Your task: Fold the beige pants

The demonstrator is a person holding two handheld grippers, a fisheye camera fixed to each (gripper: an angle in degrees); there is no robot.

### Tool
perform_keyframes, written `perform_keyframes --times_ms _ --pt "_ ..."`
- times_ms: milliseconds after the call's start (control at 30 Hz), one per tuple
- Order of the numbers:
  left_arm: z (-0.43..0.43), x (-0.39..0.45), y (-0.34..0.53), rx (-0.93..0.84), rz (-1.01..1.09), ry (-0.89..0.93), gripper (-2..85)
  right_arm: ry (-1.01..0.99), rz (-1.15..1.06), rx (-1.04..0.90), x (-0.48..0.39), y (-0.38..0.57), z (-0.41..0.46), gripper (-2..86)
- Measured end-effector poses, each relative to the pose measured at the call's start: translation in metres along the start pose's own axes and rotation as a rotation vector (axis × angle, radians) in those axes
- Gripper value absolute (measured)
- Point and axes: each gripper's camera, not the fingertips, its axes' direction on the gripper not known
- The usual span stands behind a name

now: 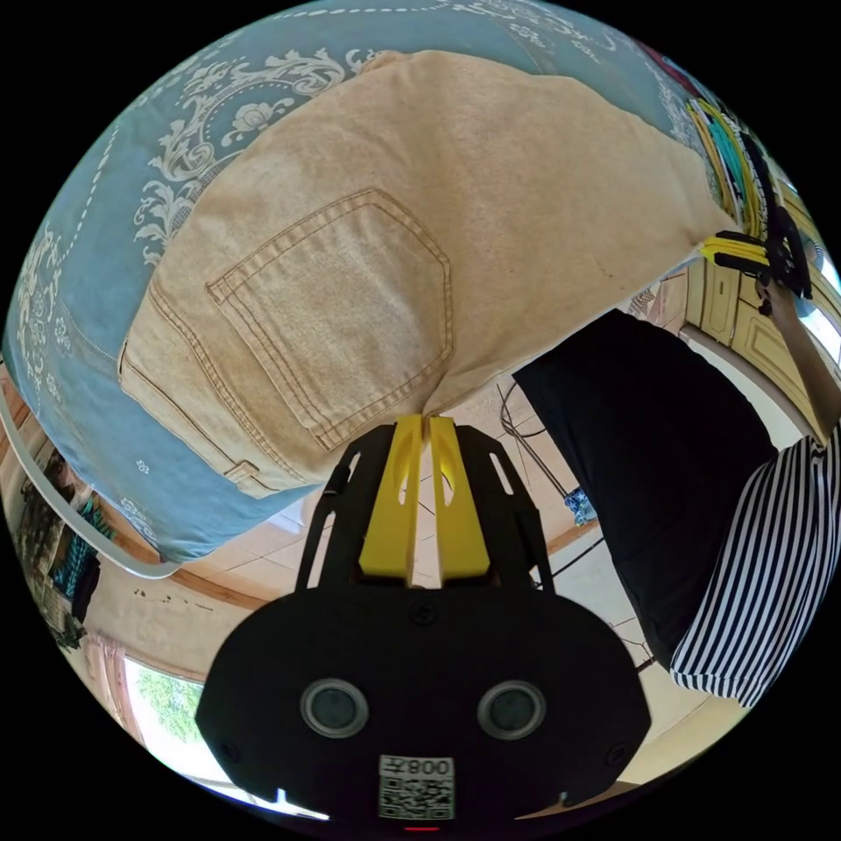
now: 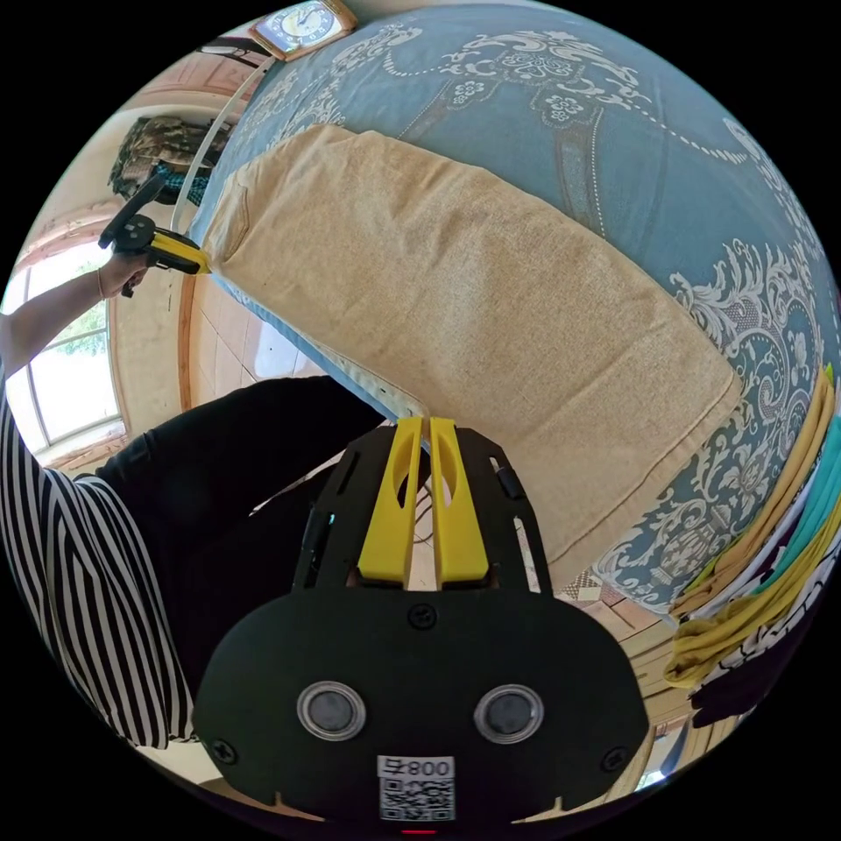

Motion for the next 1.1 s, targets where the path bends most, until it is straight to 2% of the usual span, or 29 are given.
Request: perform_keyframes --times_ms 567,800,1100 --pt "0.050 -0.037 -0.107 -0.066 -0.062 0.018 1.7 -0.010 -0.007 0.015 0.057 0.060 0.057 2.6" --pt "0.062 -0.039 -0.135 -0.074 -0.031 -0.047 2.0 -0.028 -0.016 0.032 0.081 0.086 0.068 2.6" --pt "0.078 -0.057 -0.168 -0.101 -0.069 -0.040 2.3 -0.149 0.055 0.070 0.128 0.115 0.086 3.7"
